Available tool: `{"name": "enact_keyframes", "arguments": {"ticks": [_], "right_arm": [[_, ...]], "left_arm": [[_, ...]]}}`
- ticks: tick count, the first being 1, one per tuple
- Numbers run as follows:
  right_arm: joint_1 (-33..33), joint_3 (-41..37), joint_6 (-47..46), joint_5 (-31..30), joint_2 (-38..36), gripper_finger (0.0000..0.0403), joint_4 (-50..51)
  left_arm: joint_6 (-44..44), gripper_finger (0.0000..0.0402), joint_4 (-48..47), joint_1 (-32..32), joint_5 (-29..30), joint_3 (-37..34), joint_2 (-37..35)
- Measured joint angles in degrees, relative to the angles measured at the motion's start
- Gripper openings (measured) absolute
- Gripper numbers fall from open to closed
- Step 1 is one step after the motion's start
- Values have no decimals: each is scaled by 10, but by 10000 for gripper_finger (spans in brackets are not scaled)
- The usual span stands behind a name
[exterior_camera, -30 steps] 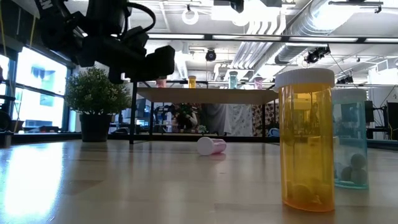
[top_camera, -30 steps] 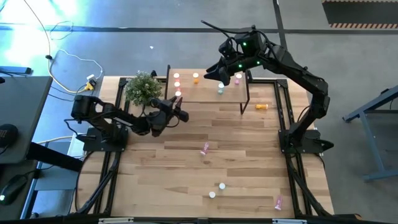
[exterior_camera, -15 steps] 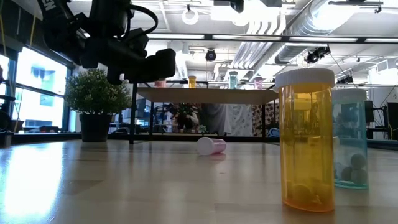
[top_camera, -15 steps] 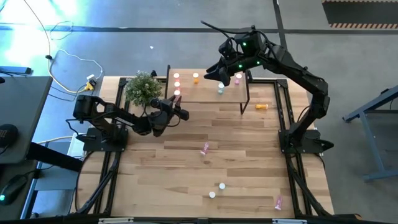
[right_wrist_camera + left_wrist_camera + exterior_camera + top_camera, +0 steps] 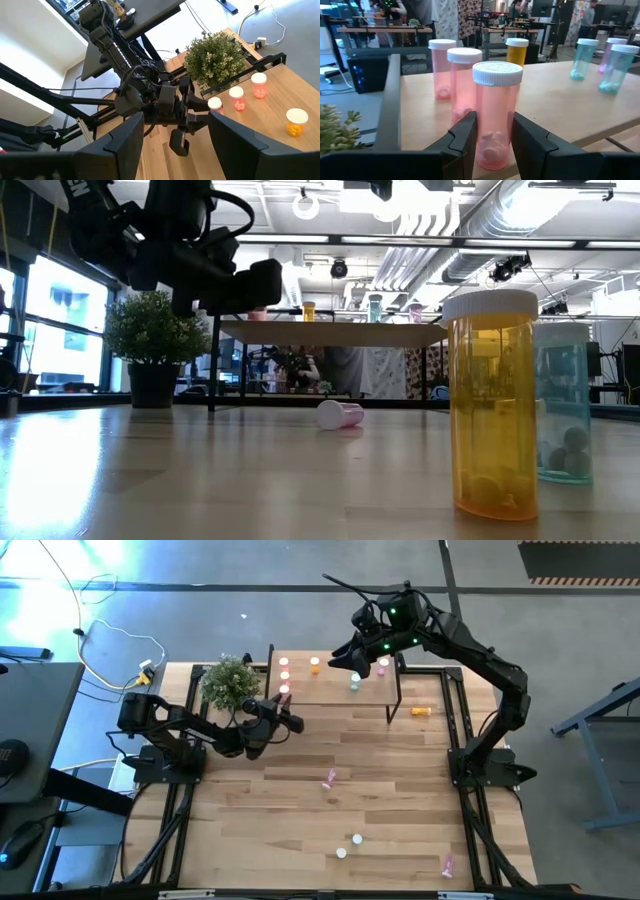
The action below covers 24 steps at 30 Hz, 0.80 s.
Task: Pick and place medicine bottles onto shelf by color
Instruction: Put the pink pill bottle on the shelf aligned with the other pink pill bottles, then put the bottom orange pill bottle on the shelf aligned with the other orange pill bottle
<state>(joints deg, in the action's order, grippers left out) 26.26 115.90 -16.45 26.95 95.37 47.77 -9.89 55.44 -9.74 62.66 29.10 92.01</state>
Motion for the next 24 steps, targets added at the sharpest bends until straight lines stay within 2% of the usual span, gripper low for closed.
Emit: {"name": "enact_keyframes", "arguments": {"ticks": [9, 24], "right_arm": [[0, 0, -2, 0, 0, 211, 0], [0, 0, -2, 0, 0, 211, 0]], "left_arm": [[0, 101, -4, 0, 11, 0, 0], [-26, 171, -31, 0, -5, 1, 0]]}}
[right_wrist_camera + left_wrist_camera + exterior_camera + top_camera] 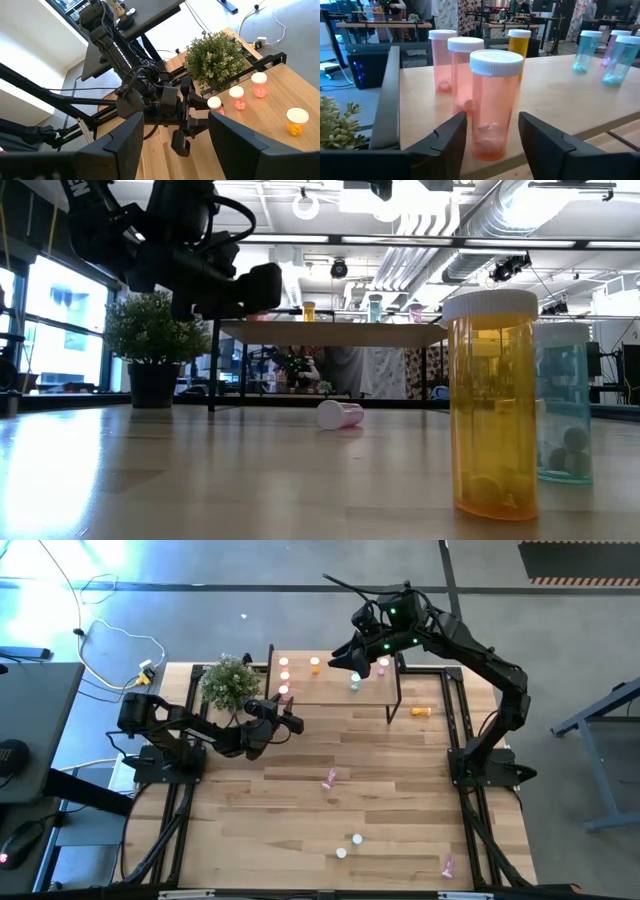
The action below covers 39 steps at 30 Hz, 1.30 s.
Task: Pick and place medicine bottles onto shelf by color
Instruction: Put the bottom orange pill bottle on the shelf aligned with the other orange pill bottle
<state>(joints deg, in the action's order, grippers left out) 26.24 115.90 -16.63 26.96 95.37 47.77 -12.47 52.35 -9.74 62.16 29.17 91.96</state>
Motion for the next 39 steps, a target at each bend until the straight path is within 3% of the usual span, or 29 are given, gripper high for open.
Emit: {"name": "enact_keyframes", "arguments": {"ticks": [7, 17, 29, 39], "right_arm": [[0, 0, 0, 0, 0, 211, 0], [0, 0, -4, 0, 0, 211, 0], [0, 0, -3, 0, 0, 211, 0], [0, 0, -3, 3, 0, 211, 1]], "left_arm": [[0, 193, 3, 0, 0, 0, 0], [2, 194, 37, 0, 5, 0, 0], [72, 194, 47, 0, 25, 29, 0], [120, 193, 46, 0, 78, 64, 0]]}}
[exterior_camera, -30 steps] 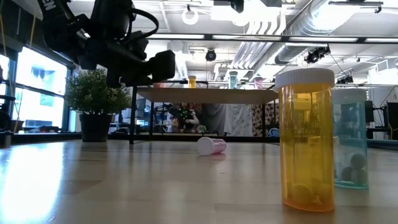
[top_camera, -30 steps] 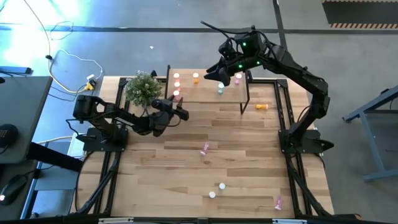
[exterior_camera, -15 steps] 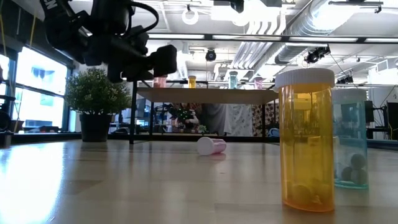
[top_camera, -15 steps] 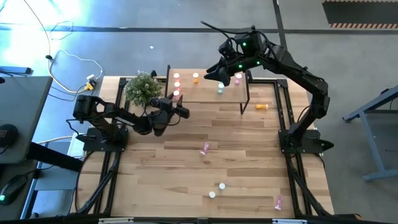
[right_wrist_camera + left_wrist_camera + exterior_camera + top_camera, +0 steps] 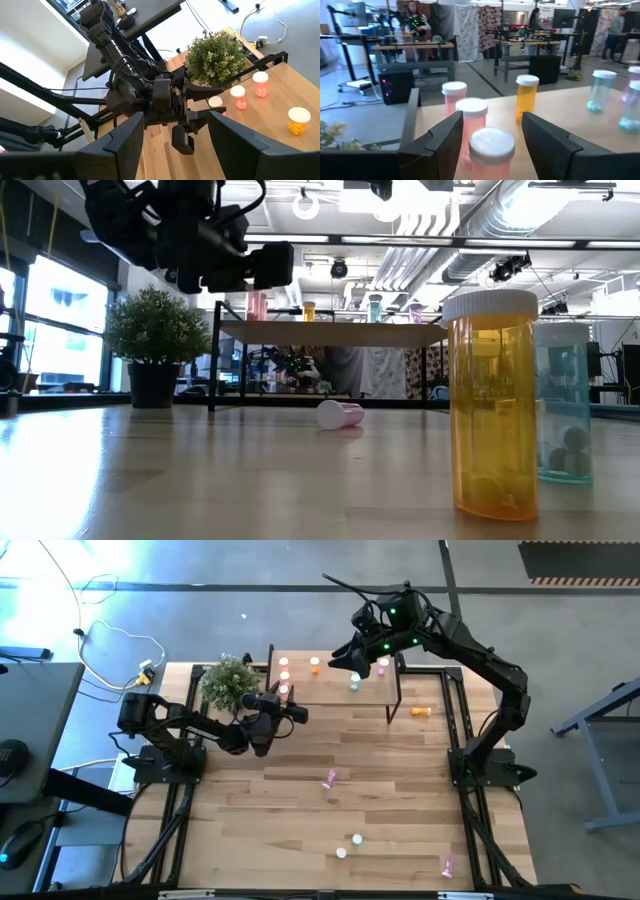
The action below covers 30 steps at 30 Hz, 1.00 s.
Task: Pick and place medicine bottles onto shelf by color
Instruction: Put the bottom orange pill bottle on the shelf aligned with the other orange pill bottle
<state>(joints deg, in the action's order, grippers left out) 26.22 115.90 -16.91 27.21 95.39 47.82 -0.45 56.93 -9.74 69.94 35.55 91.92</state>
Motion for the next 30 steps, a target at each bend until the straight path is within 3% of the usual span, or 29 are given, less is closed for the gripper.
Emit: {"name": "enact_keyframes", "arguments": {"ticks": [10, 21, 25, 30], "right_arm": [[0, 0, -8, 1, 0, 211, 6], [-19, 0, 6, -2, -2, 211, 74], [-45, -1, 15, -53, -2, 211, 111], [-79, -2, -13, -96, -2, 211, 130]], "left_arm": [[39, 193, 0, 2, 12, 11, -65], [178, 195, -7, 35, -45, 11, -212], [240, 195, -12, 64, -68, 11, -270], [231, 195, -91, 94, -118, 11, -344]]}}
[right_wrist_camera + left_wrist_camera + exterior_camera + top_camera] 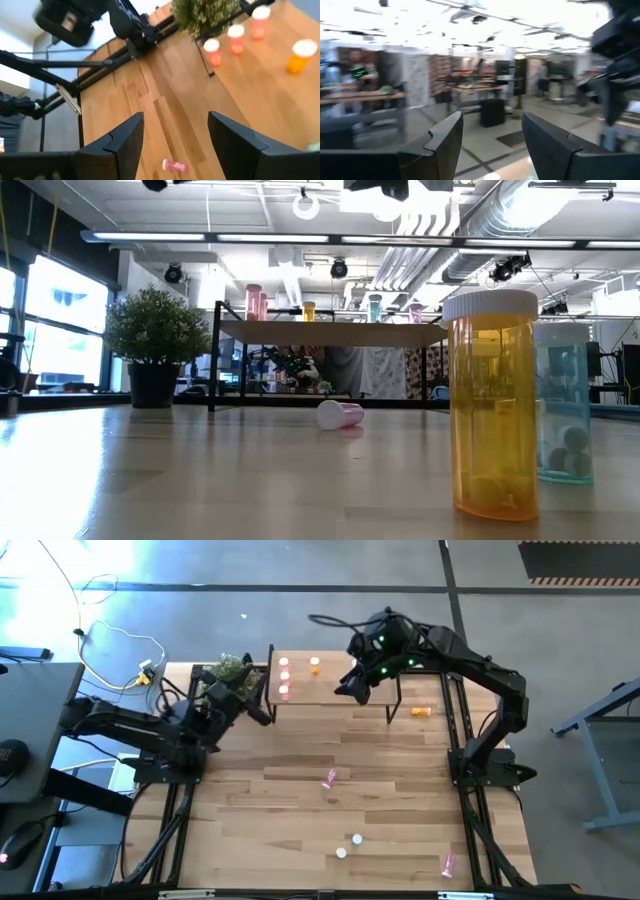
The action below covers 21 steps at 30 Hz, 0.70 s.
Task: Pick and place medicine bottles onto shelf by color
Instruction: Put the bottom orange pill bottle on the shelf aligned with the other orange pill bottle
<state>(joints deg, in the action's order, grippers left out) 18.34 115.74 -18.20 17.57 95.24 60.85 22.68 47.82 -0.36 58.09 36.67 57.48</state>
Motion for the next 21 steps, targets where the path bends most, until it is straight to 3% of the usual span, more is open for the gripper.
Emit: {"name": "enact_keyframes", "arguments": {"ticks": [4, 11, 21], "right_arm": [[-33, 0, -26, -31, 1, 211, 24], [-97, 0, -91, -62, 2, 211, 73], [-233, 0, -224, -172, 2, 211, 124]], "left_arm": [[-34, 195, -119, 15, -68, 0, -59], [-198, 195, -340, 11, -261, 0, -147], [-314, 195, -438, 10, -412, 0, -178]]}}
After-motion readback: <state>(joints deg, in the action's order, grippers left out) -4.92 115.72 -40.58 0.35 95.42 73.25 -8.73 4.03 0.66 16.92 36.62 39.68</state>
